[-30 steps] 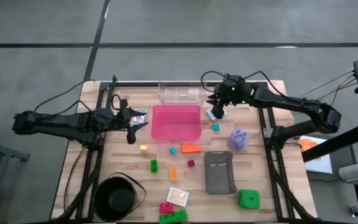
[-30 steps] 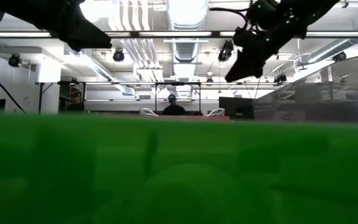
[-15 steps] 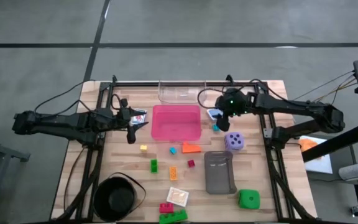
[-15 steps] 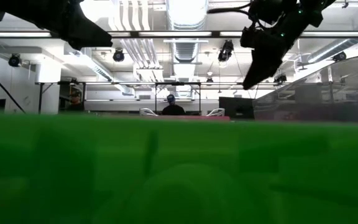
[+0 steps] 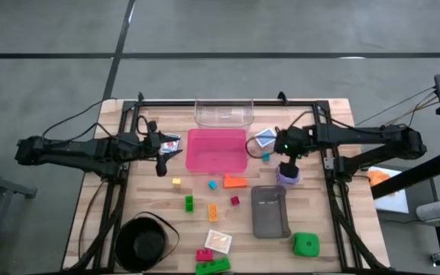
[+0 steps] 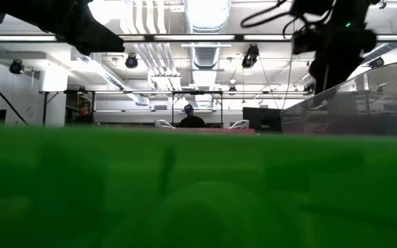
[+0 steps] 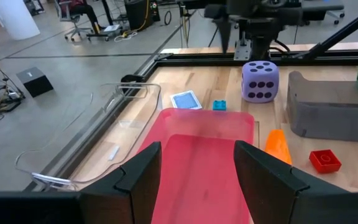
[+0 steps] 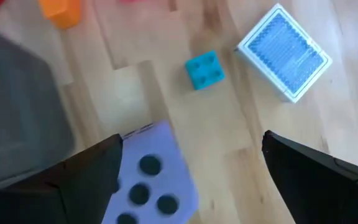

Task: Pick & Place Toys
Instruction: Put the purple dice into the transparent bin

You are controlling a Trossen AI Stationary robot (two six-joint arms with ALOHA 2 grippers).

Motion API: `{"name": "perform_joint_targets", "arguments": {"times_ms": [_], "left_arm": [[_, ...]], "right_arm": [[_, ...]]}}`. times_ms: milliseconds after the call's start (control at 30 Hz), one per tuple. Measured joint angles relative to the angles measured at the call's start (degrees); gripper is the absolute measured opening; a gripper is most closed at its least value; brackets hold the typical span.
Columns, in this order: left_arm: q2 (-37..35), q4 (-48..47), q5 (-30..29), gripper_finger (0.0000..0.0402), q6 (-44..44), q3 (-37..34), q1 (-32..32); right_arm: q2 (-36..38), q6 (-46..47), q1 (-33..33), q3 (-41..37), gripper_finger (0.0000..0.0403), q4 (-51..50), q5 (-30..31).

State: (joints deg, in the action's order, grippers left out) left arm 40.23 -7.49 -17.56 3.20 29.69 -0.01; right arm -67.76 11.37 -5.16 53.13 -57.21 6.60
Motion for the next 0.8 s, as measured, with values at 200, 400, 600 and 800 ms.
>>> {"name": "perform_joint_targets", "arguments": {"times_ms": [200,400,600,800], "left_arm": [[0.0,0.0,0.0,0.0204,0.0,0.0,0.0],[0.0,0.0,0.0,0.0204,0.0,0.0,0.0],[0.0,0.0,0.0,0.0204,0.0,0.0,0.0],[0.0,0.0,0.0,0.0204,0.0,0.0,0.0]], "right_arm": [[3.4,9.1,9.3,0.2,0.0341,-4.1,2.9],[2.2,16.9,18.5,0.2,0.0312,-7.6,6.2],[-2.8,21.4,24.9,0.2,0.0309,-8.9,7.8],[-7.6,28.5,29.6,0.2,0.0309,-11.0,2.1]]}}
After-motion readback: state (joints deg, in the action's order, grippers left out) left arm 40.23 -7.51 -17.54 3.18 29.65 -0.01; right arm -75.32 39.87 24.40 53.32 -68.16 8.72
